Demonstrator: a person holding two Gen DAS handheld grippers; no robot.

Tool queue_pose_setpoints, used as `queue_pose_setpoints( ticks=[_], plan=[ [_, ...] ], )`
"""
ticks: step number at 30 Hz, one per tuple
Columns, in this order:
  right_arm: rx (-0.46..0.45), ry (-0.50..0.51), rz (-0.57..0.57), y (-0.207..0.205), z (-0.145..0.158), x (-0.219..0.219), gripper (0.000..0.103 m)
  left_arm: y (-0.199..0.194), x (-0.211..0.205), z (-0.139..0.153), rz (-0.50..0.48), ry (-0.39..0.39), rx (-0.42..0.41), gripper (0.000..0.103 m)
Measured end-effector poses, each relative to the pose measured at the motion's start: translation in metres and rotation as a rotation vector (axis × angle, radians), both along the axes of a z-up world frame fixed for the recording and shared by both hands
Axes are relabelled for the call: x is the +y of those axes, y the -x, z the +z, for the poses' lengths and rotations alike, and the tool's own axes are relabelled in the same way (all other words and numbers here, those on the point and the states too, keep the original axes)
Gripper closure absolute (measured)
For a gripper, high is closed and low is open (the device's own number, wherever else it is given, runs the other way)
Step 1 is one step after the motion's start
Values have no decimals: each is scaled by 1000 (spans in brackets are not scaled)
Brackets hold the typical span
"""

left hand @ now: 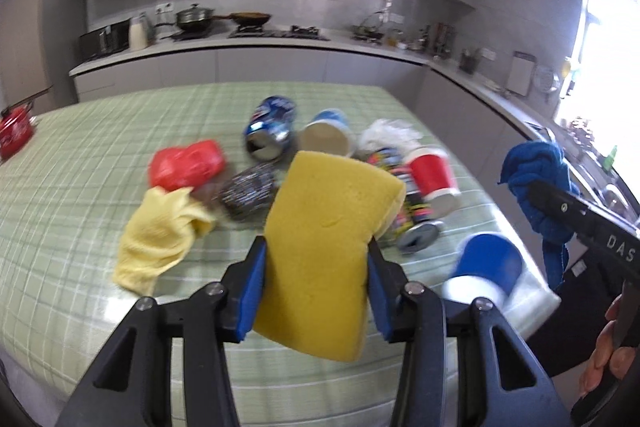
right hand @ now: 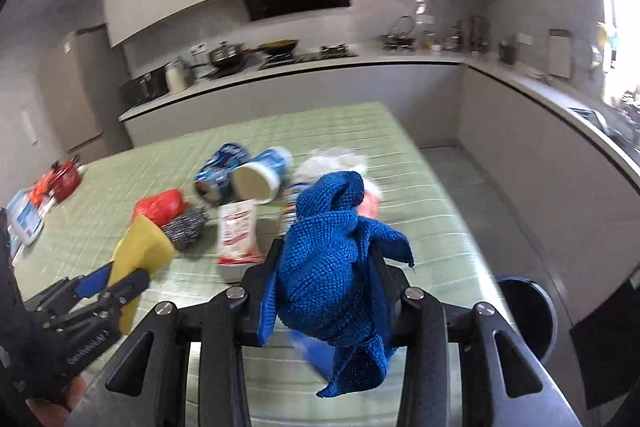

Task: Collect trash
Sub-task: 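Carry the sponge and blue cloth over the black bin with both tools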

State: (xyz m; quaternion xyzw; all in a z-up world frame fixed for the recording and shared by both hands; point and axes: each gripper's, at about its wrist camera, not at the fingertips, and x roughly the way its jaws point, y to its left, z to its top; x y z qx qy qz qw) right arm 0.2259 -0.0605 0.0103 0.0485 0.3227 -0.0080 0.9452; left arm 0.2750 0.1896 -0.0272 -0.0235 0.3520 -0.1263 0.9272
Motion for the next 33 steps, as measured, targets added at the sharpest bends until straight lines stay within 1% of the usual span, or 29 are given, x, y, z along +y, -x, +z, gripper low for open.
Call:
queue_pose_setpoints(
  ticks=[3, 6, 10, 13, 18, 20, 23, 27, 30, 33],
  plan=[
    [-4, 0, -67, 13, 4, -29, 62, 2, -19, 7, -43, 8, -15, 56],
    [0, -10, -102, 24, 4, -56, 62, 6, -42, 12, -74, 5, -26, 56],
    [14, -17, -116, 37, -2, -97, 62, 15, -80, 16, -92, -2, -34, 56],
    [26, -19, -107, 41, -6, -137, 62, 22, -114, 17, -90, 4, -36, 56],
    [59, -10, -97, 49, -15, -206, 62, 29, -178, 11, -117, 46, 0, 56],
    [72, -12, -110, 53, -18, -227, 62, 29, -201, 9, -140, 64, 30, 56],
    [92, -40, -141, 56, -23, -257, 62, 29, -231, 4, -183, 61, 58, 56],
    [112, -41, -180, 57, -35, -279, 62, 24, -263, -7, -247, 59, 85, 56],
    [137, -37, -194, 58, -46, -289, 62, 24, -286, -14, -278, 50, 112, 56],
    [163, -60, -194, 55, -60, -304, 62, 24, -305, -20, -293, 29, 128, 56]
  ],
)
